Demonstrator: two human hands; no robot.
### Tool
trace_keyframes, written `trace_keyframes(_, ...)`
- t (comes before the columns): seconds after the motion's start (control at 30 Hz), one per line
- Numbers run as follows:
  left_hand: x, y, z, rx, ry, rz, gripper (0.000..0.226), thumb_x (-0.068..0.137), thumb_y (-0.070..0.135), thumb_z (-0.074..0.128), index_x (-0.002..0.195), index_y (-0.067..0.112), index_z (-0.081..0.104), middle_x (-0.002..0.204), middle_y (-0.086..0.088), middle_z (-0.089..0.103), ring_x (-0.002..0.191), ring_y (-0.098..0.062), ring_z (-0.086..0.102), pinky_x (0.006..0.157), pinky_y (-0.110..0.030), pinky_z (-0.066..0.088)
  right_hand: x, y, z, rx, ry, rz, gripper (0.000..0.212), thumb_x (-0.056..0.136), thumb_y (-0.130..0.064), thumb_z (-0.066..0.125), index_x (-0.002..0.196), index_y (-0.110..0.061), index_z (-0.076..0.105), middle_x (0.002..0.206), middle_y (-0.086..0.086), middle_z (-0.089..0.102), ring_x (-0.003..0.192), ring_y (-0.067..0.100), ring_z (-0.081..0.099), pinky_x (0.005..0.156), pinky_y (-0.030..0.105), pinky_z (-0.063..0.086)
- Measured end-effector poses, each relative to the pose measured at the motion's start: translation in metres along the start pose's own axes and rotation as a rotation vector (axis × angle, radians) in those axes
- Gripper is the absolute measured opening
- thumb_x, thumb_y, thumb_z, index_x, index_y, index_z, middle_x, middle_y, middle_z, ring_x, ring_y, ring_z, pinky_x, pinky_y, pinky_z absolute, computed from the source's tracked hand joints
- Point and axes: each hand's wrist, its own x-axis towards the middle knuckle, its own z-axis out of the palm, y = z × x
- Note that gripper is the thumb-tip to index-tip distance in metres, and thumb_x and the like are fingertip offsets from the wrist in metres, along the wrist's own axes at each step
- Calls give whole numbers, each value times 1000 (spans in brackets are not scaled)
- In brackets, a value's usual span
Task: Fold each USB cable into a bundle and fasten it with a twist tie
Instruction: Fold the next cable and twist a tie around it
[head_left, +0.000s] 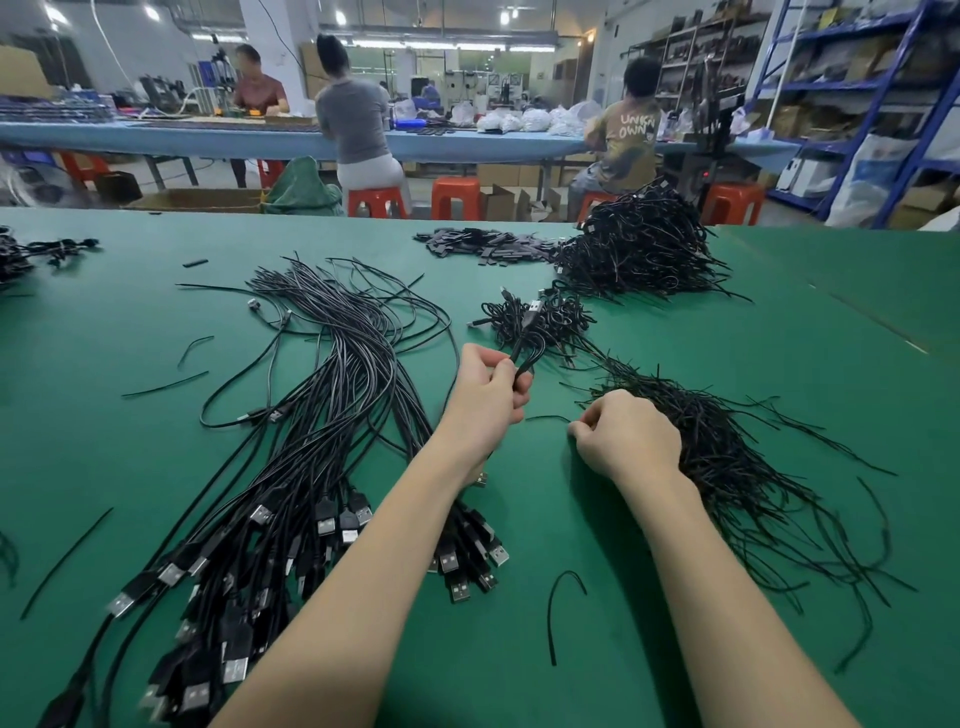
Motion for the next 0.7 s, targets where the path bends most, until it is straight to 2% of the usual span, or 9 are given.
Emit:
trace_keyframes(0.07, 1, 1, -2, 3, -1, -2, 12, 105, 12, 35, 96, 19, 38, 77, 1, 58, 54, -3, 48, 47, -14, 37, 1, -1, 0, 11, 27, -27, 19, 97, -38, 60, 105, -26, 71, 112, 2, 69, 103, 28, 65, 77, 33, 47)
trace_keyframes(0.17, 1, 0, -2, 8, -4, -9, 11, 105, 12, 36, 96, 19, 38, 78, 0, 59, 53, -2, 49, 47, -14, 37, 1, 1, -1, 41, 37, -60, 25, 95, -46, 63, 116, -32, 64, 118, -2, 63, 109, 24, 62, 83, 33, 47)
trace_keyframes(0.23, 0, 0, -2, 1, -10, -6, 12, 105, 12, 35, 96, 18, 38, 78, -1, 59, 52, -1, 49, 46, -14, 37, 0, 1, 1, 34, 22, -57, 22, 95, -46, 64, 112, -34, 69, 118, -3, 64, 109, 24, 62, 84, 33, 49)
trace_keyframes(0.3, 1, 0, -2, 10, -17, -9, 11, 105, 12, 35, 96, 18, 38, 80, -2, 58, 52, -1, 49, 47, -14, 37, -1, -2, 5, 15, 23, -37, 17, 96, -41, 62, 104, -31, 73, 115, -3, 67, 106, 26, 64, 79, 32, 47)
trace_keyframes(0.4, 0, -1, -3, 14, -19, -8, 11, 105, 13, 35, 97, 19, 38, 80, -1, 58, 53, -1, 48, 47, -14, 38, -1, -6, 7, -27, 12, -30, 23, 100, -37, 54, 103, -23, 71, 111, 2, 65, 99, 29, 64, 74, 31, 43)
trace_keyframes(0.47, 1, -1, -6, 26, -12, -4, 11, 106, 14, 35, 97, 20, 38, 79, 0, 58, 55, -2, 48, 48, -15, 38, 4, -5, 3, 238, 0, -30, 24, 102, -35, 51, 104, -17, 67, 104, 2, 65, 92, 25, 63, 75, 31, 43)
trace_keyframes(0.57, 1, -1, -6, 60, 1, 5, 11, 106, 16, 35, 97, 20, 38, 80, 1, 59, 57, -1, 49, 50, -15, 38, 1, -13, -17, 952, -48, -54, 13, 102, -27, 58, 98, -18, 67, 84, -3, 62, 69, 10, 56, 64, 26, 44)
trace_keyframes(0.63, 1, 0, -6, 76, 0, 13, 10, 106, 16, 36, 96, 19, 39, 80, 0, 58, 58, -2, 49, 51, -15, 40, -3, -20, -29, 1108, -31, -187, 7, 98, -23, 66, 92, -23, 68, 70, -8, 57, 59, 5, 50, 56, 19, 43)
trace_keyframes(0.7, 0, 1, -5, 98, -4, 17, 9, 106, 17, 37, 98, 18, 40, 80, 0, 58, 60, -4, 49, 52, -15, 41, -8, -28, -33, 1095, -16, -343, 6, 94, -18, 71, 92, -24, 71, 63, -13, 59, 58, 5, 50, 56, 16, 43)
